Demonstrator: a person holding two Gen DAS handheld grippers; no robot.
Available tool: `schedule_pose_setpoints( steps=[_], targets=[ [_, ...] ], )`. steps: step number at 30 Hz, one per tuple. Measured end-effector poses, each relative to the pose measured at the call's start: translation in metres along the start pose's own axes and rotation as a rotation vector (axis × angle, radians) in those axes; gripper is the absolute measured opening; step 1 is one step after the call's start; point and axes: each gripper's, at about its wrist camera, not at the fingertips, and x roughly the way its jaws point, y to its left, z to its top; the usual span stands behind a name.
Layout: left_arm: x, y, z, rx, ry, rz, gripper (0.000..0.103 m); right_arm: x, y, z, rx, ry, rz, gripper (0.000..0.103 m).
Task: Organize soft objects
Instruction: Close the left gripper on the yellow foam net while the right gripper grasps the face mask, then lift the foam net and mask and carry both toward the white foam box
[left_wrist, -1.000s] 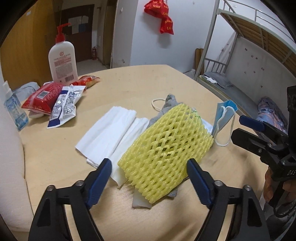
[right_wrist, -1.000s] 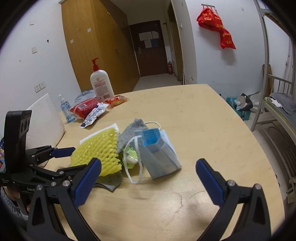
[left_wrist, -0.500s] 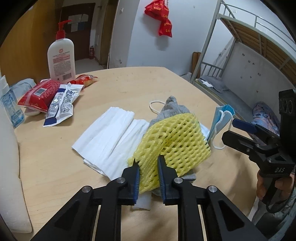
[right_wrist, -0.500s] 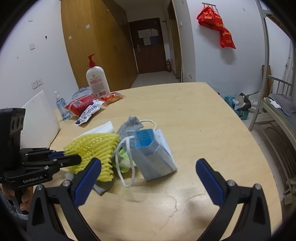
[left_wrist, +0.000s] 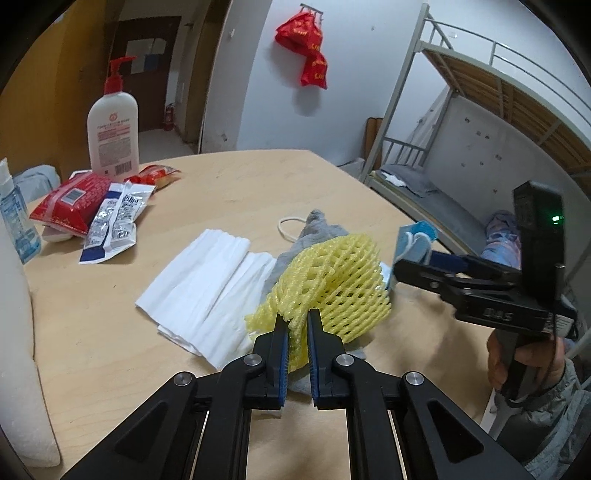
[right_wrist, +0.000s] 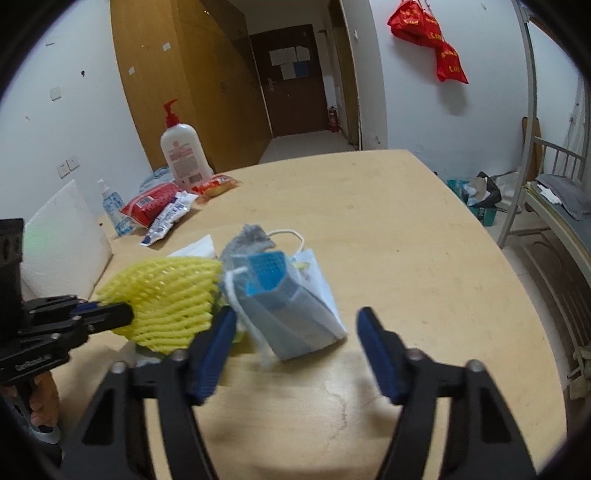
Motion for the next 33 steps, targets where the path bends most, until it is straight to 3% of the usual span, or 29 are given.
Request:
schedule_pose_setpoints(
  steps=[2,4,6,10,19,33],
  targets=[
    [-0.001,-0.002,0.000,0.011,-0.007,0.000,0.010,0.003,-0.001,-0.001,0.000,0.013,-0.016,0.060],
    [-0.002,-0.004,0.000,0.016,-0.008,-0.009,0.010,0.005,-0.001,-0.002,-0.007,0.018,-0.020,0.046],
    [-0.002,-0.004,0.000,0.017,-0.008,-0.012,0.010,0.008,-0.002,-0.003,-0.003,0.027,0.002,0.025],
    [-0.004,-0.004,-0.001,0.014,-0.011,-0.024,0.010,0.010,-0.004,-0.003,0.007,0.017,0.038,0.018],
    [-0.021,-0.012,0.003,0.032,-0.072,-0.005,0.010,-0.028,-0.010,0.008,0.038,-0.103,0.059,0.018],
    [-0.054,-0.026,0.008,0.051,-0.150,0.039,0.010,-0.071,-0.013,0.010,0.058,-0.193,0.032,0.018]
  ],
)
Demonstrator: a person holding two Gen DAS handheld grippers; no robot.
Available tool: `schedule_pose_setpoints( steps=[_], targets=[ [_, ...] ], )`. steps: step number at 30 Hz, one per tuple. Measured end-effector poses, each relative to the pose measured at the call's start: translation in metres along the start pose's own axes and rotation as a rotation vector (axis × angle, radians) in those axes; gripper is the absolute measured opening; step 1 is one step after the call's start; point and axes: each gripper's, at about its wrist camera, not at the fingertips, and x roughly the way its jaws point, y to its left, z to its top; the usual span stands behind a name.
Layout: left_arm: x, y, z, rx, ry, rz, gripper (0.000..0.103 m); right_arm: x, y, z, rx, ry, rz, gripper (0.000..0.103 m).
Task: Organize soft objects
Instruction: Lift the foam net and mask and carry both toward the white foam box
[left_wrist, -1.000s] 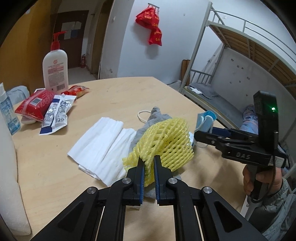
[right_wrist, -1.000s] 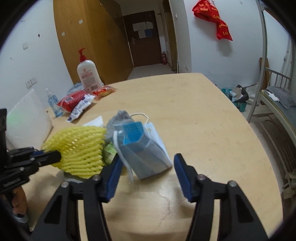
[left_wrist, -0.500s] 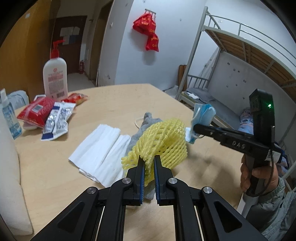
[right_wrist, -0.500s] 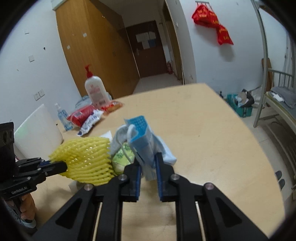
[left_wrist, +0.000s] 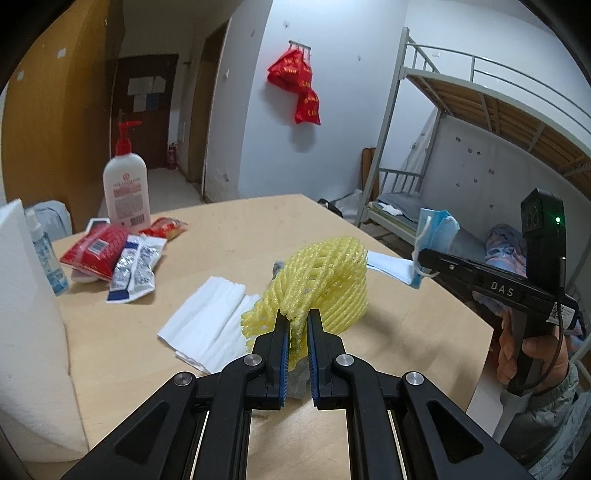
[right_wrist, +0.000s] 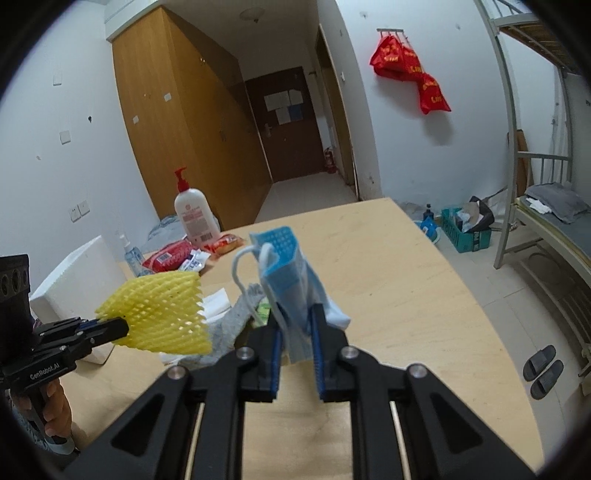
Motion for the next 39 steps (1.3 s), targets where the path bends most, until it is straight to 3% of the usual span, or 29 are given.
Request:
schedule_pose_setpoints(
  steps=[39],
  targets=[
    [-0.090,-0.036,-0.007,0.063,-0.124,0.069,0.009,-0.081,0.029,-0.016,-0.032,-0.149,0.026,0.018]
  ],
)
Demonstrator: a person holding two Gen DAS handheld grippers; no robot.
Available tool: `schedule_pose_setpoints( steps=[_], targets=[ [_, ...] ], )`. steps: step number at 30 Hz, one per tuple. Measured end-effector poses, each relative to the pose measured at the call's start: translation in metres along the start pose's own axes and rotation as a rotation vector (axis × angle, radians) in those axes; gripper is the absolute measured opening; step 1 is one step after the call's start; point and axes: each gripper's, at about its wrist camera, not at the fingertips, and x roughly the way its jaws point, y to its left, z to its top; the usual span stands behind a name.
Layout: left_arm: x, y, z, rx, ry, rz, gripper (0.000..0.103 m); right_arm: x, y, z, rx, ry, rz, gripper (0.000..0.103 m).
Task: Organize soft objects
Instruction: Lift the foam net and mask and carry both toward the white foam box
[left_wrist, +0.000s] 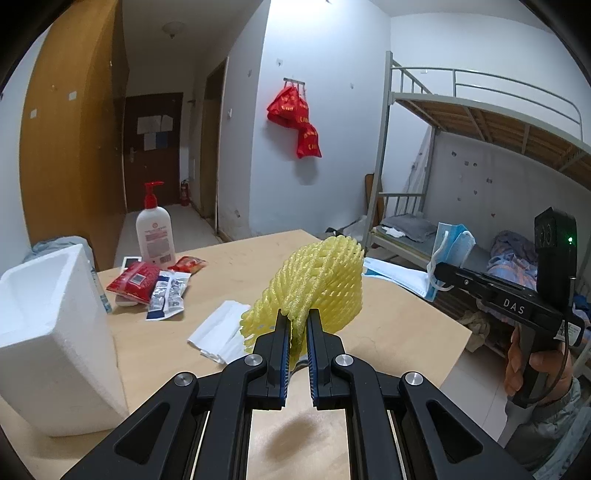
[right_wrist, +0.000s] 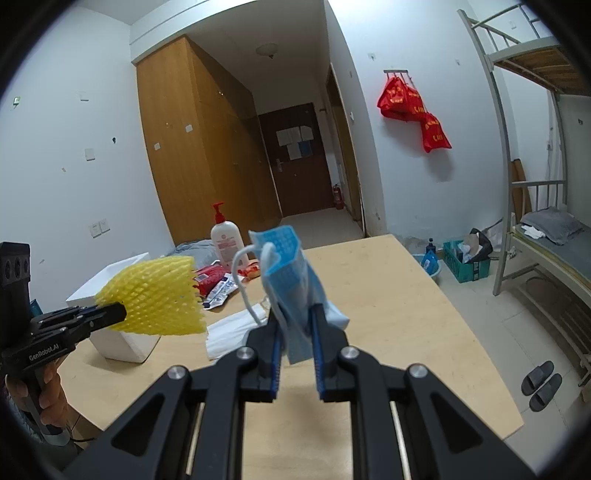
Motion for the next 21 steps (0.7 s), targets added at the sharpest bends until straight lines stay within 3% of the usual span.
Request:
schedule_pose_setpoints(
  steps=[10,21],
  targets=[
    [-0.028,0.003,-0.008,0.010,-0.035,0.016,0.009,-0.009,0.019,-0.004,-0.016,-0.017,0.017,0.018],
    [-0.064,0.019,-0.019,-0.009,-0.065,0.093,0.009,-0.002,0.052,-0.003,-0.063,-0.024,0.100,0.018]
  ],
)
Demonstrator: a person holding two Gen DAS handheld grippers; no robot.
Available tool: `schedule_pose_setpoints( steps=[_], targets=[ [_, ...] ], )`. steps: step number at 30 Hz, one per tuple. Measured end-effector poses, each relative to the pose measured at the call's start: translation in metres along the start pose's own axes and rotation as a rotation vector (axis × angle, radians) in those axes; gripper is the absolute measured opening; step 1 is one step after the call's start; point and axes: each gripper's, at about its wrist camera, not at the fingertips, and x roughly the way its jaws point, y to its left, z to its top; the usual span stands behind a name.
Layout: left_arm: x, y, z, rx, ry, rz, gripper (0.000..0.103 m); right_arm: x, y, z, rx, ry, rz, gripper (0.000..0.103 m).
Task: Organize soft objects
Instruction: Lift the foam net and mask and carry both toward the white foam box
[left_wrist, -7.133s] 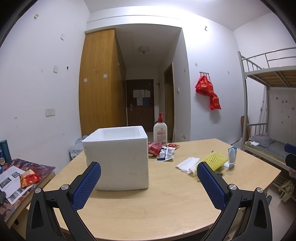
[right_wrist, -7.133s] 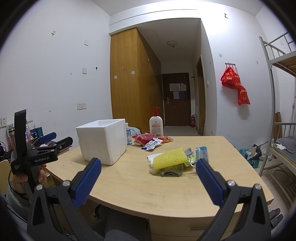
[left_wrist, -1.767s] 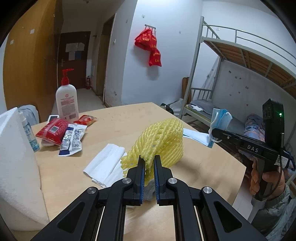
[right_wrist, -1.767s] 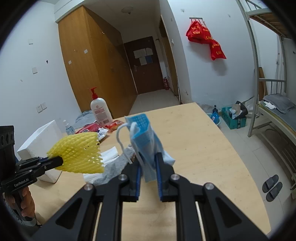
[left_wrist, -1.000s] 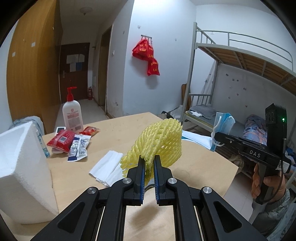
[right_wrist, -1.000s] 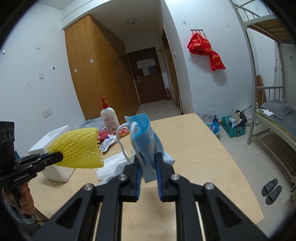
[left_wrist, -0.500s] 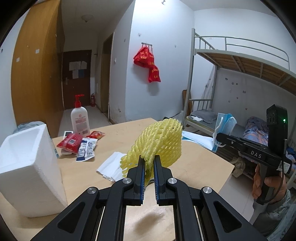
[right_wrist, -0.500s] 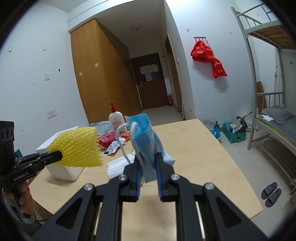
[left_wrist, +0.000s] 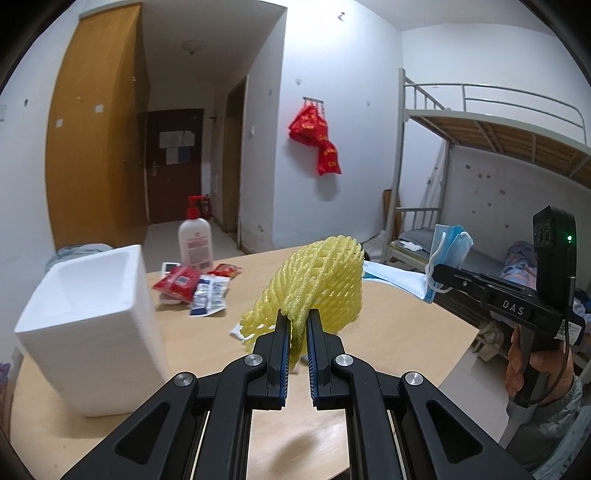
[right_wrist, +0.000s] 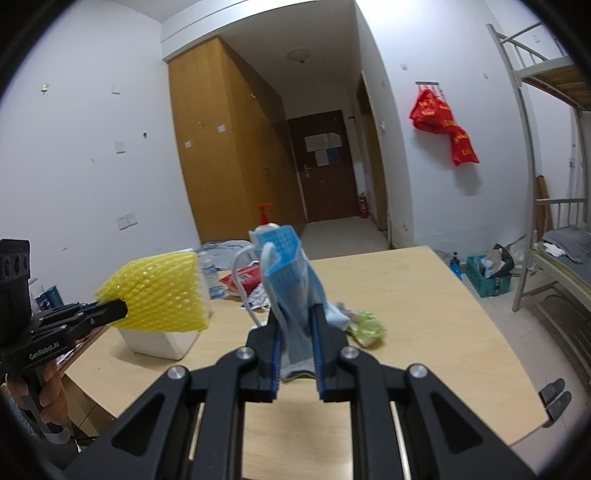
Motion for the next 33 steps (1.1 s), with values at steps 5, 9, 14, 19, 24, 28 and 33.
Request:
schedule_pose_setpoints(
  steps=[5,9,14,19,24,28,33],
  targets=[
    [-0.021,0.014,-0.006,-0.020,-0.022,0.049,0.009,0.010,0.018,0.002,-0.031,0.008,0.055,0.018],
    [-0.034,0.024,-0.009,-0.043,-0.027,0.097,0.009,0.017,0.030,0.002,-0.052,0.015,0.101,0.018],
    [-0.053,0.033,-0.012,-0.063,-0.049,0.154,0.009,0.024,0.047,0.005,-0.079,0.017,0.157,0.018],
    [-0.069,0.048,-0.016,-0.085,-0.064,0.208,0.009,0.032,0.065,0.008,-0.108,0.020,0.212,0.018],
    [-0.087,0.061,-0.021,-0.112,-0.075,0.268,0.009,0.040,0.082,0.007,-0.121,0.029,0.268,0.018],
    [-0.098,0.073,-0.026,-0.131,-0.079,0.313,0.009,0.047,0.095,0.008,-0.134,0.033,0.314,0.018],
    [-0.114,0.084,-0.028,-0.152,-0.095,0.373,0.009,0.053,0.115,0.010,-0.157,0.037,0.371,0.018]
  ],
)
